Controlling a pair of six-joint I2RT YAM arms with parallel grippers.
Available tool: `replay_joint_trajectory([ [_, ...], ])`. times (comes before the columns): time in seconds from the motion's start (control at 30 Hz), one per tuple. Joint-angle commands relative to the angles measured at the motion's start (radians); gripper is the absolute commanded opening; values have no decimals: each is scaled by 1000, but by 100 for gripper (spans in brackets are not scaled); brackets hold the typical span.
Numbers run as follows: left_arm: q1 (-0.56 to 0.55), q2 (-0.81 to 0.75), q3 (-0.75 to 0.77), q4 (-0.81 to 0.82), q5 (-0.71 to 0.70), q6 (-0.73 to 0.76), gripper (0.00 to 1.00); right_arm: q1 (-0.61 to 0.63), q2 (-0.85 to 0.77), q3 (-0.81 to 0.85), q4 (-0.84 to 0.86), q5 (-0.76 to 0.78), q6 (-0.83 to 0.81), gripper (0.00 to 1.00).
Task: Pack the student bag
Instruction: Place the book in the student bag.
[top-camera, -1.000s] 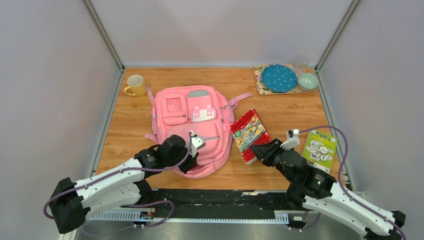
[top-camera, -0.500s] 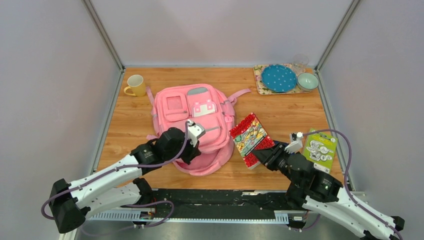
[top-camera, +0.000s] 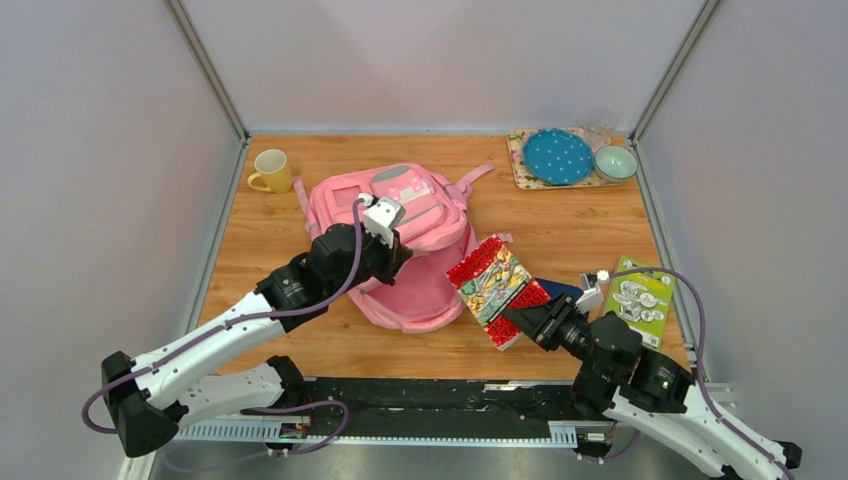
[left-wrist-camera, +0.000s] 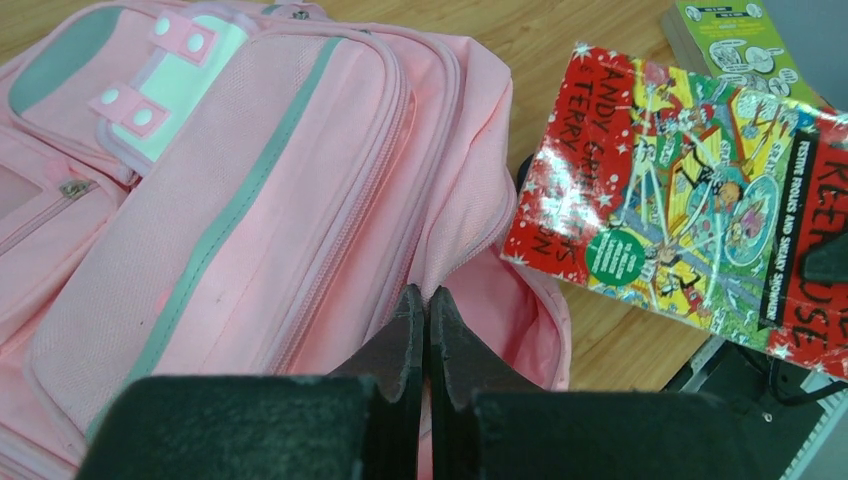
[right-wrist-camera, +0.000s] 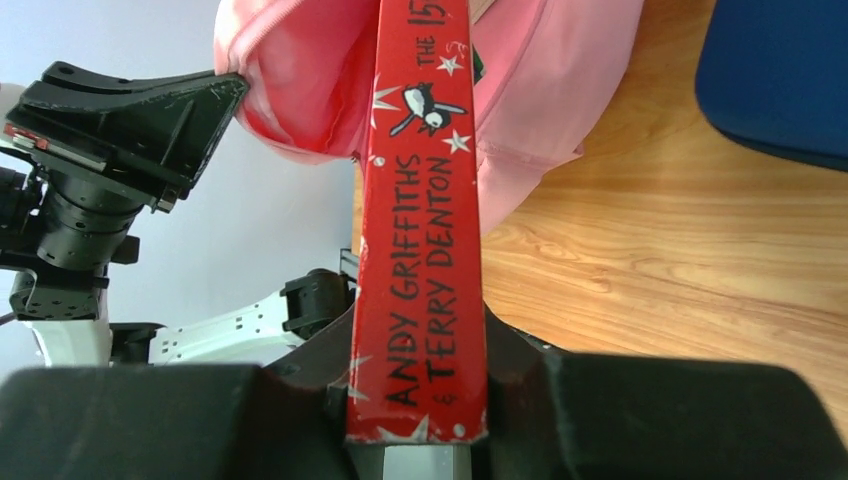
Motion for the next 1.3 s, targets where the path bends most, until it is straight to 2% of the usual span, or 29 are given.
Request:
replay_joint_trajectory([
  [0.0,0,-27,47,152,-3,-49,0,5,67,-69,325,-103,84,0],
  [0.1,0,-39,24,177,17,-64,0,5,192,-126,532,-143,141,0],
  [0.3,-1,-42,11,198,40,-75,0,4,491,-89,886,-208,152,0],
  [0.47,-1,-51,-5,200,63,-87,0,5,743,7,1057,-237,176,0],
  [0.57,0,-67,-15,200,75,-95,0,-1,861,38,1112,-219,217,0],
  [0.63,0,-73,-19,201,91,-97,0,-15,933,38,1229,-197,247,0],
  [0.77,-1,-99,-30,197,106,-104,0,-73,1148,87,1384,-199,319,0],
  [0.87,0,-120,-44,197,111,-114,0,-79,1344,135,1511,-150,369,0],
  [0.9,0,-124,-48,195,111,-117,0,-79,1437,155,1603,-108,368,0],
  [1.17,-1,-165,-62,158,92,-110,0,-65,1743,246,1627,22,446,0],
  [1.23,0,-171,-71,152,95,-115,0,-58,1760,236,1607,90,452,6],
  [1.27,0,-176,-76,154,97,-118,0,-58,1771,244,1590,93,449,13],
])
